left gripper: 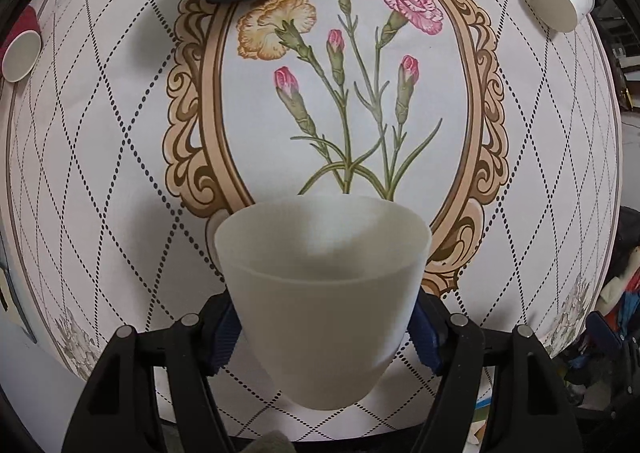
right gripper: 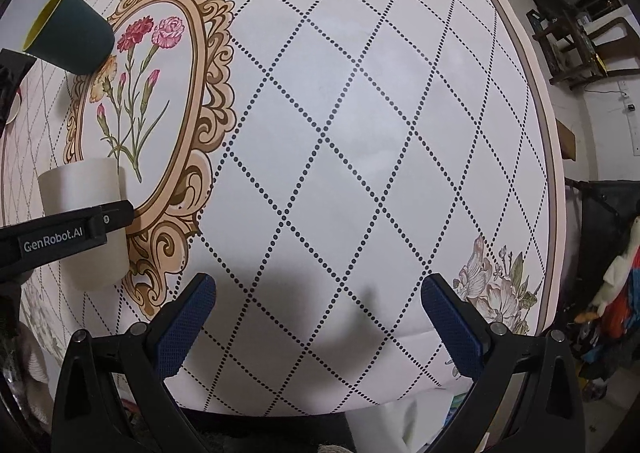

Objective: Flip cup upside down
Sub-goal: 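Lift the white plastic cup with the right gripper and carry it over the carnation print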

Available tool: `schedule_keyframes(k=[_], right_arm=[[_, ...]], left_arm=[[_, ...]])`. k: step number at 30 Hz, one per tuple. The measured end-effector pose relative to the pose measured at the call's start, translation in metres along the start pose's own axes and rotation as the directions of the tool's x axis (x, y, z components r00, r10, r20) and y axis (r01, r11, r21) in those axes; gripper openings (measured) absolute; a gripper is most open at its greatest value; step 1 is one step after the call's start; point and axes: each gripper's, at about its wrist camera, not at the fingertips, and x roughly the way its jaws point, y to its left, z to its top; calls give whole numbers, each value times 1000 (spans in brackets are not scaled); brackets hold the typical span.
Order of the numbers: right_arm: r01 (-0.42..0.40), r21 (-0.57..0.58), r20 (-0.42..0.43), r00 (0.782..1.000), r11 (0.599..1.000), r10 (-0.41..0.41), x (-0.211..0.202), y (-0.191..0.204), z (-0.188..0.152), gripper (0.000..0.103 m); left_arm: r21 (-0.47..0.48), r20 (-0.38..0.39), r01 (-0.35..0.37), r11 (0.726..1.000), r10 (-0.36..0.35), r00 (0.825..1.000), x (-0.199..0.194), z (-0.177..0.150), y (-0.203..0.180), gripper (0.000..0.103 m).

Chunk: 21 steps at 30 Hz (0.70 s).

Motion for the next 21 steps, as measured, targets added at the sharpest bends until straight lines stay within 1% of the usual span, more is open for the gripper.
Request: schedule_keyframes(k=[2,4,6,10,13,16,19,21], right_arm=[[-2,3,-2,1000,1000,2,-1,0,0,103],[-1,5,-4,1000,1000,1,-2,0,1,103],[-3,7,-1,1000,1000,3,-5,1,1,103],[1,14,13,1000,1000,-1,-13,5,2,103],[-12,29,20,1000,1000,11,-18,7,2,103],[-18,20,34,999,1000,17,-25,13,1,103],[-34,12,54,998,999,33,-38,20,-4,103],[-52,8,73,996,999,51,-51,26,-10,103]], left_arm=[[0,-4,-5,1000,5,1000,8,2,-8,70],[-1,-4,1,1000,-1,1000,8,1,-7,71],[2,6,8,1000,-8,1000,7,1,-7,83],[14,25,7,1000,-8,1000,2,1,-9,83],[18,52,12,1000,-13,999,-17,-1,-4,84],[21,95,7,1000,-9,995,-39,-6,0,84],[34,145,-24,999,18,989,-66,-17,7,84],[34,184,-55,998,48,982,-88,-29,15,84]])
